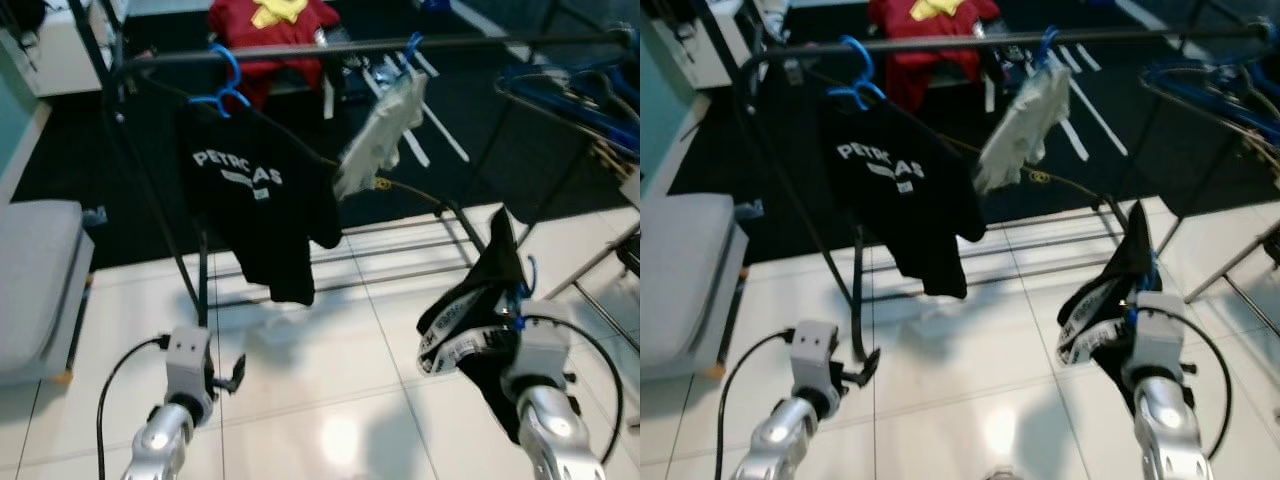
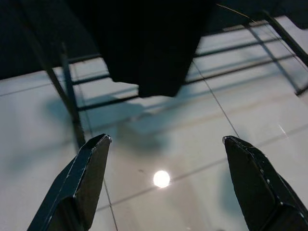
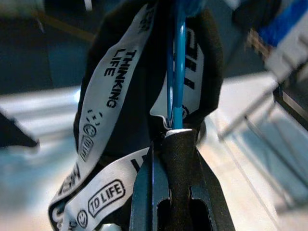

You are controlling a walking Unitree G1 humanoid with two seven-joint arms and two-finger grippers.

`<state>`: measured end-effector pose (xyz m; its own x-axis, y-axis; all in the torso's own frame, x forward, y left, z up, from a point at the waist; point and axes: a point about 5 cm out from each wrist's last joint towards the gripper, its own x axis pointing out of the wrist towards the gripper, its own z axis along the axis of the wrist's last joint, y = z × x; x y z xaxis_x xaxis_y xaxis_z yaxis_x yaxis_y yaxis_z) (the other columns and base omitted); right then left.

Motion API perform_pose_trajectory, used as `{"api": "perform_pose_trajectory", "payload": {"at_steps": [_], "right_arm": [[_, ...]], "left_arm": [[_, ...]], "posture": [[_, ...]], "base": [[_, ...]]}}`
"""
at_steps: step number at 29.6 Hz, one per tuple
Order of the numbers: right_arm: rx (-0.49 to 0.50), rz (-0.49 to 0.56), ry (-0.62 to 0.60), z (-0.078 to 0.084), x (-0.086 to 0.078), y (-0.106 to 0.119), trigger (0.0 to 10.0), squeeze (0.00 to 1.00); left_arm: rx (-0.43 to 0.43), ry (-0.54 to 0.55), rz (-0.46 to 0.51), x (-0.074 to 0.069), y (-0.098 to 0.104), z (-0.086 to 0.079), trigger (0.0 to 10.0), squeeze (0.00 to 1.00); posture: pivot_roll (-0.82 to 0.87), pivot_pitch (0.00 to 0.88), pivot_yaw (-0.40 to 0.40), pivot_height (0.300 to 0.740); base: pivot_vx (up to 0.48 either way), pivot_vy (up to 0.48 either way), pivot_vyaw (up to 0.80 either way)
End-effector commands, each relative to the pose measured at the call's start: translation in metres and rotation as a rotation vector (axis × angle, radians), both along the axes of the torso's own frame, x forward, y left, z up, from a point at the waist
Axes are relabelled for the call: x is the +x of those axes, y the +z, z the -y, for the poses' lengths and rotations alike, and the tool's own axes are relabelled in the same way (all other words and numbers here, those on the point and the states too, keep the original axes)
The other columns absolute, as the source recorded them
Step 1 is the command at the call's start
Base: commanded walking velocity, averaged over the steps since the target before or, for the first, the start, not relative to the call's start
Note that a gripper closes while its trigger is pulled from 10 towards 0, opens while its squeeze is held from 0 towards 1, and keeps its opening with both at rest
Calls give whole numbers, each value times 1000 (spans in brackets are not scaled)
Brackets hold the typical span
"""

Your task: Hang hanger

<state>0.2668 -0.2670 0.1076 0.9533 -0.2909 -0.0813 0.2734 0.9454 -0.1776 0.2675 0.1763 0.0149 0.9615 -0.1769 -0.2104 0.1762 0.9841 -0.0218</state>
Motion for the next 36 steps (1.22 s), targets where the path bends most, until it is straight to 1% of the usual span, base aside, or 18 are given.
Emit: {"api": "perform_pose_trajectory", "payload": {"at_steps": [1,2,5,8,10,12,15,17,23,25,27,31,35,36], "right_arm": [[21,-12,-30,3,-3,-2,10000,0],[21,-12,-30,3,-3,-2,10000,0],[21,9,-69,14,-1,7,10000,0],[17,15,-75,17,0,10,10000,0],[16,18,-77,18,0,11,10000,0],[16,22,-82,19,1,13,10000,0],[16,27,-88,22,2,16,10000,0],[17,28,-90,22,3,17,10000,0],[17,39,-92,25,5,24,10000,0],[16,43,-92,27,6,26,10000,0],[16,54,-92,31,9,34,10000,0],[14,62,-87,34,12,41,10000,0],[14,68,-77,35,15,46,10000,0],[11,68,-58,33,18,50,10000,0]], "left_arm": [[7,20,-33,-8,-8,-6,10000,0],[7,20,-33,-8,-8,-6,10000,0],[-2,26,-35,-8,-8,-6,10000,0],[-6,30,-38,-9,-9,-6,10000,0],[-8,30,-39,-9,-8,-5,10000,0],[-2,26,-51,-10,-9,-5,10000,0],[-35,36,-50,-11,-9,-6,10000,0],[-59,49,-42,-12,-8,-8,10000,0],[-19,53,-48,-12,-8,-9,10000,0],[-32,48,-50,-12,-7,-8,10000,0],[-52,32,-60,-13,-7,-5,10000,0],[-63,30,-61,-13,-7,-3,10000,0],[-67,30,-60,-13,-6,-1,10000,0],[-69,30,-57,-12,-5,0,10000,0]], "posture": [[-69,181,-1,740],[-69,181,-1,740],[-70,182,1,740],[-70,182,1,740],[-69,182,1,740],[-68,183,2,740],[-65,182,1,740],[-65,182,1,740],[-64,178,2,740],[-65,175,2,740],[-68,172,1,740],[-71,167,1,740],[-71,167,1,740],[-71,165,0,740]], "base": [[450,0,0],[450,0,0],[440,0,0],[424,0,0],[334,-341,0],[0,-461,0],[0,-422,0],[0,0,0],[0,0,0],[0,0,0],[0,-467,0],[0,-468,0],[0,-466,0],[0,-465,0]]}}
